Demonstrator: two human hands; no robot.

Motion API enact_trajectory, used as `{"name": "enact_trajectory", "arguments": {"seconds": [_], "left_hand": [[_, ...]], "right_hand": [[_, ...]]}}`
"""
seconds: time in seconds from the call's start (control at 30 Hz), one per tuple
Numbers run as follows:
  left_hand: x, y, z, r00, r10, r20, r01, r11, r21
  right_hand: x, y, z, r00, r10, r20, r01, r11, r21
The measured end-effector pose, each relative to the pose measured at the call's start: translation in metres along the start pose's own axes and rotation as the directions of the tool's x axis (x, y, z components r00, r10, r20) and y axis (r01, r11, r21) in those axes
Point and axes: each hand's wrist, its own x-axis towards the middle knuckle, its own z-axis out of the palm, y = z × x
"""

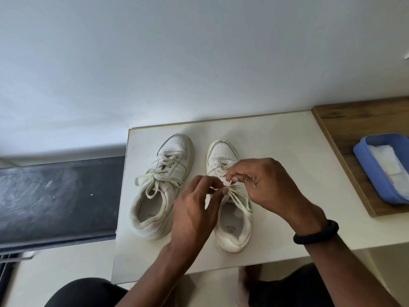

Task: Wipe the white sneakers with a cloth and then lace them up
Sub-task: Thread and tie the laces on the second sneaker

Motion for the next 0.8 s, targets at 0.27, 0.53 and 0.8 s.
{"name": "enact_trajectory", "arguments": {"seconds": [0.27, 0.53, 0.8], "left_hand": [[0.007, -0.009, 0.001, 0.994, -0.005, 0.112, 0.01, 0.999, -0.044], [0.003, -0.014, 0.003, 0.987, 0.15, 0.051, -0.152, 0.988, 0.031], [-0.003, -0.007, 0.006, 0.99, 0.131, -0.043, -0.131, 0.991, 0.008]], "right_hand": [[0.003, 0.006, 0.007, 0.996, 0.085, 0.019, -0.086, 0.994, 0.069], [0.006, 0.003, 0.002, 0.992, 0.048, 0.115, -0.06, 0.993, 0.103], [0.024, 0.001, -0.006, 0.961, 0.055, 0.27, -0.061, 0.998, 0.013]]}}
